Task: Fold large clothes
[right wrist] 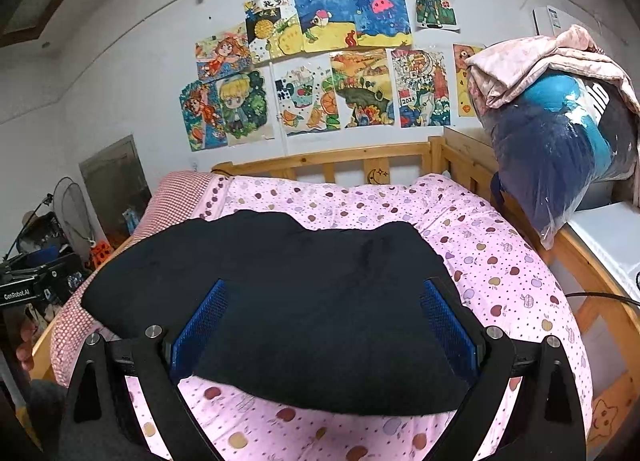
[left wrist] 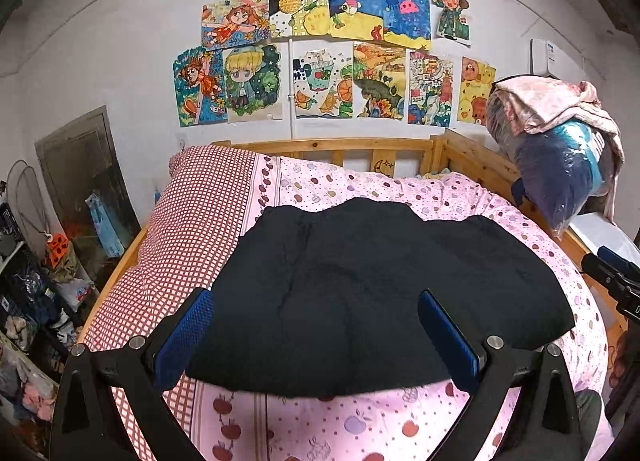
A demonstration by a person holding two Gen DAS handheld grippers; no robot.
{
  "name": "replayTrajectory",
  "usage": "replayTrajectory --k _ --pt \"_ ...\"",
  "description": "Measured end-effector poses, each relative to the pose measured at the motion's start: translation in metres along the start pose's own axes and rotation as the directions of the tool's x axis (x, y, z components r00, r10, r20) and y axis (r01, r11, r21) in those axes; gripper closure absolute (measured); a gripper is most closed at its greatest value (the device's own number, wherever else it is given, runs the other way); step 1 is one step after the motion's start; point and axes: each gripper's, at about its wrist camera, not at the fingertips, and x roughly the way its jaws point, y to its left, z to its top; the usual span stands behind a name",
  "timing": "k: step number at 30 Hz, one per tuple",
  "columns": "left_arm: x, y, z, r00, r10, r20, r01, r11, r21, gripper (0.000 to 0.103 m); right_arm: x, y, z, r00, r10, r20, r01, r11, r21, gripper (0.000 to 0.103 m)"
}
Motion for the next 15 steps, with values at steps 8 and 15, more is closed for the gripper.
replayTrajectory --k 8,15 --pt "-0.030 -0.005 -0.014 1.000 -0.021 0.023 0.020 1.000 0.017 0.000 -0.034 0.017 -0.010 1.000 -0.004 0.022 0.004 1.000 -0.030 0.008" --pt "-0.052 -0.009 -0.026 0.998 -0.034 0.043 0.033 0.999 0.027 0.000 -0.063 0.028 -0.021 0.999 0.007 0.049 -0.006 1.000 -0.020 0.008"
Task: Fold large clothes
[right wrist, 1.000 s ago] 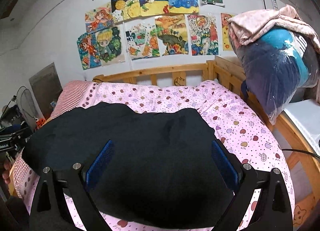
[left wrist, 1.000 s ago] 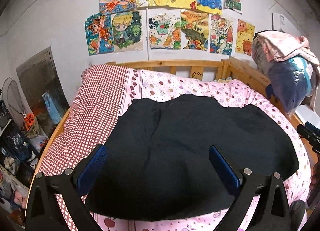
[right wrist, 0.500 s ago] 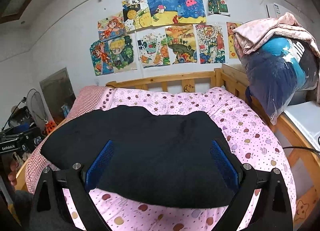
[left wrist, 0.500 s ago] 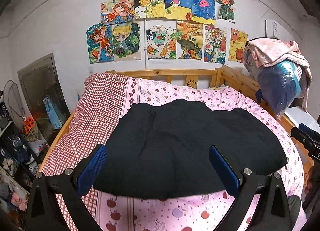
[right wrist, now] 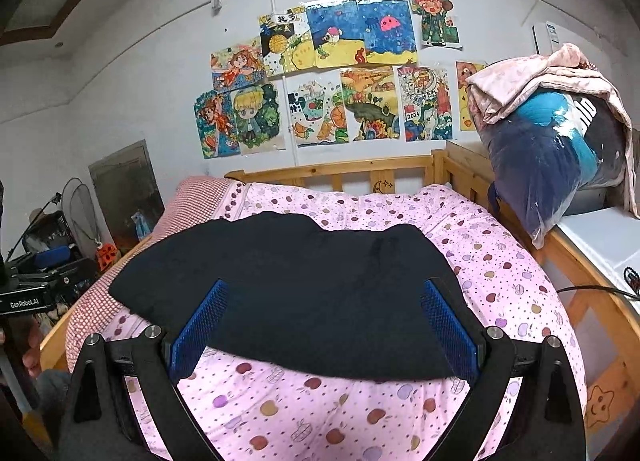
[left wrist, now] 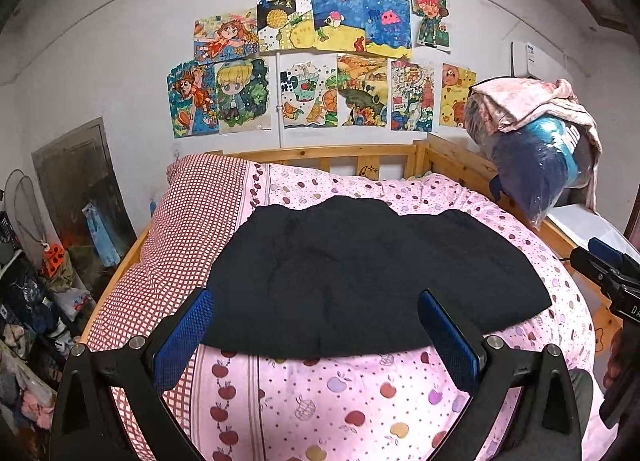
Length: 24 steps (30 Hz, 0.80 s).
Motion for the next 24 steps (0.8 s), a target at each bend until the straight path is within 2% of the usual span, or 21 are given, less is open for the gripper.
replayTrajectory --k 8,14,19,24 --pt "-0.023 0.001 -0.014 1.000 -0.002 0.016 0.002 1.000 -0.012 0.000 -0.023 0.012 -0.010 1.000 0.004 0.018 -0.004 1.000 -0.006 0.007" --pt "-0.041 0.000 -0.029 1.000 -0.005 0.022 0.005 1.000 -0.010 0.000 -0.031 0.023 -0.021 1.000 -0.016 -0.016 0.015 1.000 -0.007 0.007" --pt "-0.053 0.000 -0.041 0.998 -0.056 -0.010 0.055 0.998 -0.042 0.000 -0.040 0.030 -0.031 0.999 0.013 -0.036 -0.014 1.000 -0.005 0.007" --pt "-0.062 -0.002 -0.053 0.999 -0.049 -0.010 0.049 0.998 -0.043 0.000 -0.054 0.036 -0.041 0.999 0.024 -0.021 -0.024 1.000 -0.002 0.007"
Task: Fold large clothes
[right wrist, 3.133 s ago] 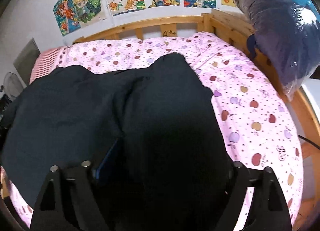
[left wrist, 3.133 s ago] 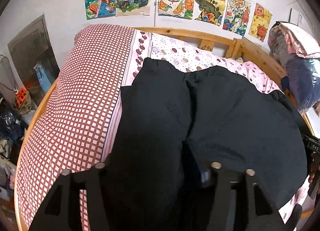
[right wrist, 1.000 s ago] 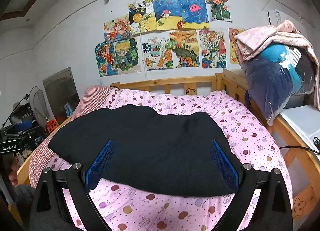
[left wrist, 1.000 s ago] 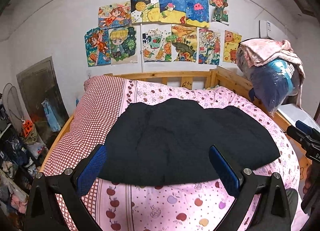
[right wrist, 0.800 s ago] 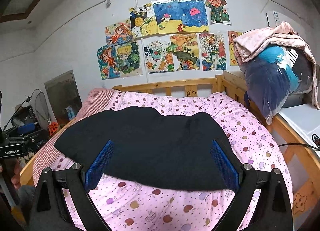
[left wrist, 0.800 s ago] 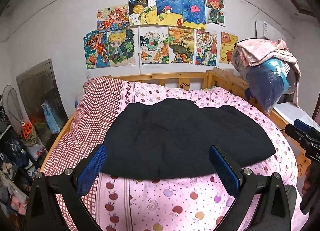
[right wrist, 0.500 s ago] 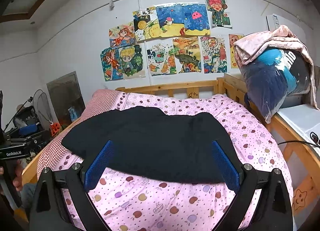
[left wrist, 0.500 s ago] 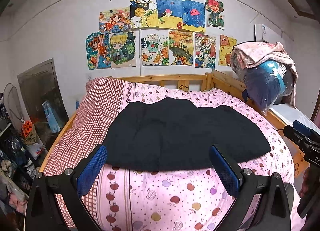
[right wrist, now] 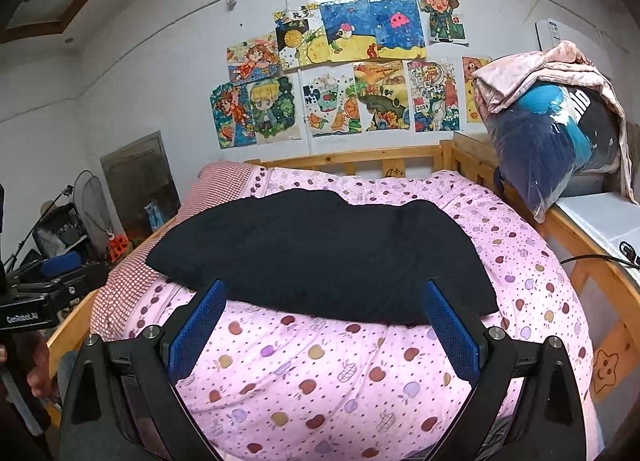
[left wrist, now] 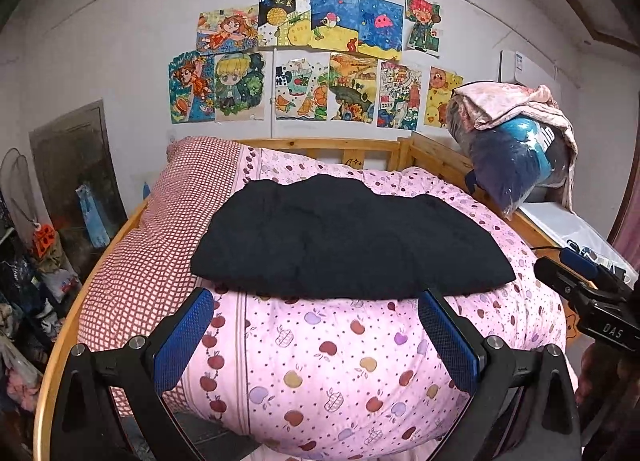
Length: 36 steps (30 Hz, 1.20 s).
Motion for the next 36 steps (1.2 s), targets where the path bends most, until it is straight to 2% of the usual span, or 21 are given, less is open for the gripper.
replayTrajectory --k 8,17,24,36 --pt "-0.017 0.000 -0.016 0.998 0.048 0.035 -0.047 0.999 -0.015 0.000 -0.019 0.011 -0.020 0.997 -0.060 0.054 0.062 0.998 -0.030 0.006" --pt "-0.025 -0.005 -0.041 0.994 0.073 0.077 -0.074 0.997 0.008 0.000 -0.033 0.017 -0.034 0.993 -0.077 0.095 0.082 0.995 -0.048 0.006" --pt "-0.024 0.002 -0.050 0.989 0.087 0.116 -0.087 0.996 -0.002 0.000 -0.031 0.019 -0.045 0.991 -0.076 0.108 0.083 0.995 -0.062 0.006" --pt "-0.010 0.005 -0.055 0.990 0.081 0.117 -0.081 0.997 -0.009 0.000 -0.014 0.016 -0.054 0.994 -0.070 0.082 0.074 0.996 -0.050 0.006"
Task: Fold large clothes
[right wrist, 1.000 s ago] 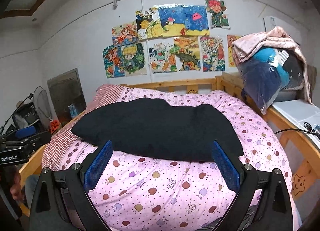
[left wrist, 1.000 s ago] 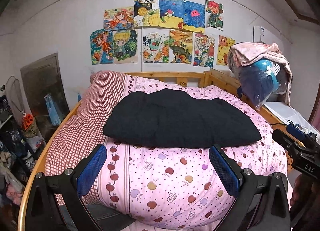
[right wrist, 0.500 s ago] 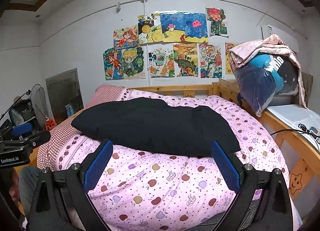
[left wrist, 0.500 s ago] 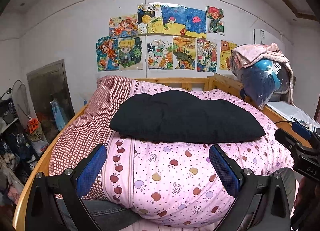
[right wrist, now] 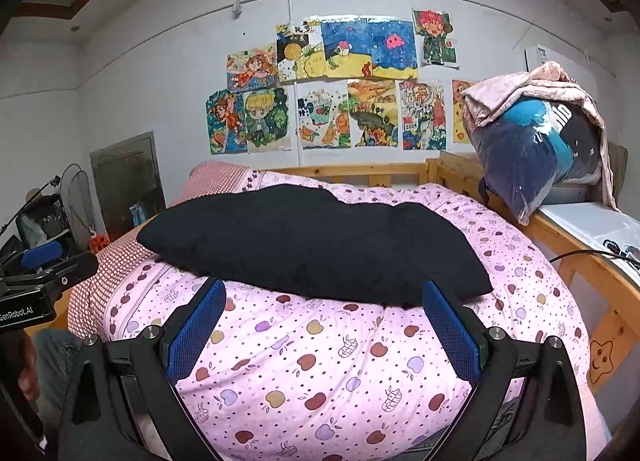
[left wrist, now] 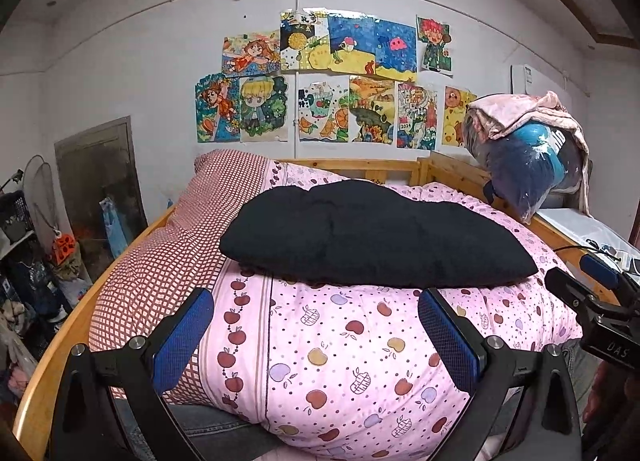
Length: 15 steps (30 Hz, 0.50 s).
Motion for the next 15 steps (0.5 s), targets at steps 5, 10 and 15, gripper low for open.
replayTrajectory --k 5,10,15 --pt "0.0052 -0.0023 -0.0019 1.000 0.004 -0.007 -0.004 1.000 0.004 0.000 0.0030 -0.0029 -0.0013 1.000 0.001 -0.004 -0.001 1.000 0.004 0.006" --pt "0.0063 -0.0032 -0.0036 1.000 0.003 -0.007 -0.003 1.000 0.003 0.000 0.0034 -0.0045 -0.0023 1.000 -0.002 -0.002 0.002 1.000 0.001 0.006" --pt "0.0062 -0.0056 -0.0044 1.000 0.006 -0.009 -0.006 1.000 0.007 0.000 0.0037 -0.0064 -0.0025 1.000 -0.002 0.000 0.002 1.000 0.002 0.006"
